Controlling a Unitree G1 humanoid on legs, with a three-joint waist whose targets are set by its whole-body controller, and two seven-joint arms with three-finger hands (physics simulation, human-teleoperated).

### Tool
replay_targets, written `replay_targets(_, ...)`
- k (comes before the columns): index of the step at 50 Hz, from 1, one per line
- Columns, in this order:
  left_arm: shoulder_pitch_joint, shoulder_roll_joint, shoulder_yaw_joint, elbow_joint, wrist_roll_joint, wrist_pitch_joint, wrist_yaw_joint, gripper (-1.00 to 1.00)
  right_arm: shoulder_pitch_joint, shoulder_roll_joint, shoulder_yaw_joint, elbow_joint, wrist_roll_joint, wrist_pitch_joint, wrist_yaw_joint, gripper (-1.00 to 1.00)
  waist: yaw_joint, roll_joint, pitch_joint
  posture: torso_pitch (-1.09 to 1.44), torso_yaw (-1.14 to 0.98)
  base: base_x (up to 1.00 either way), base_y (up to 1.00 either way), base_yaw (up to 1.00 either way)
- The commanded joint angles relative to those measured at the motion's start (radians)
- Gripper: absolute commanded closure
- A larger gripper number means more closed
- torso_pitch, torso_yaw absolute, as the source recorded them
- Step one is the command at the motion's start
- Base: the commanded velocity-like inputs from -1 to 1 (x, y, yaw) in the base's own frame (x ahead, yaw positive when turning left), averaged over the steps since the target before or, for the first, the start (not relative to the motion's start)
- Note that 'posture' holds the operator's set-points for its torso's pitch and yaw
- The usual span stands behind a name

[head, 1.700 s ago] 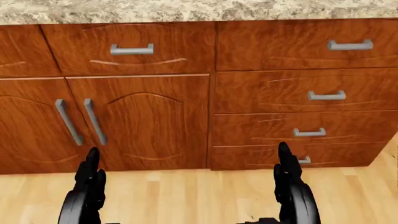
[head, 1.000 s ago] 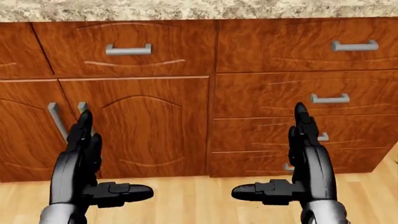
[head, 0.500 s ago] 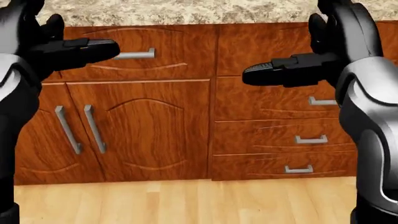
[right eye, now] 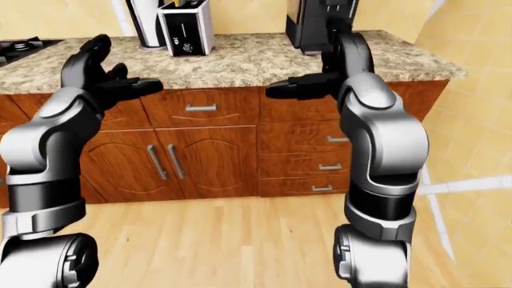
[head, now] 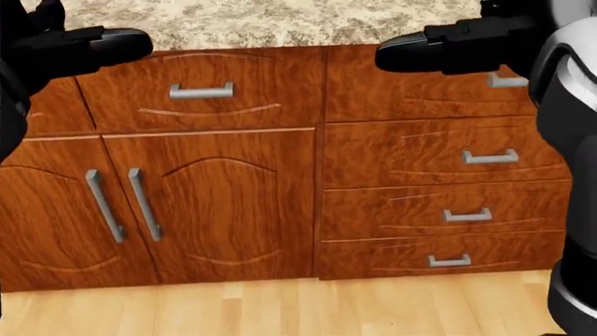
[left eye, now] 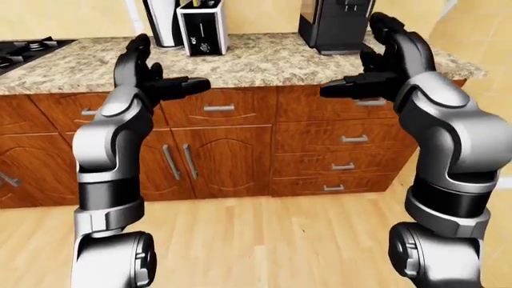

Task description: Push down the lever of the toaster to turn it on.

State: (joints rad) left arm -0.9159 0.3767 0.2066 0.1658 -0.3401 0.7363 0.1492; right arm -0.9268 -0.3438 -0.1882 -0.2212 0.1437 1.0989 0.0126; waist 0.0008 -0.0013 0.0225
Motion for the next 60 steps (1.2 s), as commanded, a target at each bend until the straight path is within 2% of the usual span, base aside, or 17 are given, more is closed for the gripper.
replay_targets(1,-0.04,0.008,0.0,-0.031,0.002,-0.017,-0.006,-1.0,-0.025,-0.012,-0.006,-0.01,0.006,-0.04,-0.005,-1.0,-0.005,0.007,-0.02,0.0,0.0,0.0,0.09,0.0)
replay_targets(4,-0.048,0.011,0.002,-0.03,0.004,-0.013,-0.01,-1.0,-0.009,-0.003,0.0,-0.018,0.013,-0.048,-0.012,-1.0,-0.008,-0.029,-0.012,0.0,0.0,0.0,0.09,0.0)
replay_targets(9,-0.053,0.006,0.002,-0.039,0.003,-0.001,-0.009,-1.0,-0.025,-0.011,0.004,0.0,0.012,-0.049,-0.013,-1.0,-0.002,-0.016,-0.024,0.0,0.0,0.0,0.09,0.0)
replay_targets(13,-0.051,0.007,0.0,-0.048,0.004,0.006,-0.01,-1.0,-0.046,-0.017,0.004,0.012,0.012,-0.044,-0.011,-1.0,-0.001,0.023,-0.017,0.0,0.0,0.0,0.09,0.0)
replay_targets(15,-0.055,0.007,0.002,-0.051,0.002,0.012,-0.008,-1.0,-0.051,-0.019,0.001,0.015,0.014,-0.045,-0.01,-1.0,-0.006,0.073,-0.017,0.0,0.0,0.0,0.09,0.0)
replay_targets(18,-0.056,0.003,0.002,-0.047,0.002,0.008,-0.008,-1.0,-0.051,-0.023,-0.001,0.009,0.014,-0.037,-0.012,-1.0,-0.008,0.066,-0.015,0.0,0.0,0.0,0.1,0.0)
replay_targets(26,-0.055,0.001,-0.001,-0.05,-0.002,0.009,-0.011,-1.0,-0.04,-0.026,-0.002,0.007,0.016,-0.037,-0.014,-1.0,-0.003,-0.006,-0.014,0.0,0.0,0.0,0.11,0.0)
replay_targets(29,-0.057,0.001,-0.002,-0.056,-0.001,0.016,-0.01,-1.0,-0.038,-0.036,-0.001,0.005,0.012,-0.03,-0.005,-1.0,0.001,-0.084,-0.026,0.0,0.0,0.0,0.12,0.0)
replay_targets(30,-0.057,0.0,-0.003,-0.054,0.0,0.013,-0.011,-1.0,-0.044,-0.04,-0.002,-0.001,0.011,-0.021,-0.003,-1.0,-0.004,-0.041,-0.018,0.0,0.0,0.0,0.12,0.0)
replay_targets(32,-0.049,-0.006,-0.008,-0.077,-0.002,0.026,-0.013,-1.0,-0.049,-0.043,-0.004,0.003,0.009,-0.023,0.0,-1.0,0.001,-0.058,-0.024,0.0,0.0,0.0,0.12,0.0)
replay_targets(39,-0.085,-0.009,-0.009,-0.06,0.002,0.036,-0.012,-1.0,-0.036,-0.043,-0.01,-0.005,0.008,-0.027,0.009,-1.0,0.001,-0.002,-0.01,0.0,0.0,0.01,0.14,0.0)
replay_targets(41,-0.082,-0.011,-0.011,-0.053,0.005,0.025,-0.014,-1.0,-0.025,-0.038,-0.01,-0.008,0.008,-0.032,0.007,-1.0,-0.003,0.033,-0.009,0.0,0.0,0.01,0.16,0.0)
replay_targets(43,-0.08,-0.011,-0.008,-0.057,0.004,0.03,-0.012,-1.0,-0.029,-0.034,-0.008,-0.009,0.009,-0.027,0.003,-1.0,-0.007,0.104,-0.027,0.0,0.0,0.02,0.16,0.0)
replay_targets(44,-0.079,-0.01,-0.006,-0.053,0.004,0.027,-0.012,-1.0,-0.031,-0.035,-0.007,-0.005,0.009,-0.03,0.004,-1.0,-0.003,0.061,-0.017,0.0,0.0,0.02,0.17,0.0)
replay_targets(53,-0.077,-0.013,-0.008,-0.058,-0.002,0.031,-0.006,-1.0,-0.043,-0.04,-0.007,-0.004,0.008,-0.02,0.013,-1.0,-0.006,0.006,-0.006,0.0,0.0,0.06,0.14,0.0)
replay_targets(57,-0.084,-0.014,-0.008,-0.05,-0.004,0.027,-0.006,-1.0,-0.049,-0.044,-0.006,0.003,0.006,-0.023,0.015,-1.0,0.002,-0.07,-0.013,0.0,0.0,0.09,0.12,0.0)
replay_targets(60,-0.082,-0.015,-0.006,-0.048,-0.009,0.024,-0.001,-1.0,-0.042,-0.039,-0.003,-0.004,0.005,-0.02,0.015,-1.0,0.006,-0.063,-0.01,0.0,0.0,0.09,0.12,0.0)
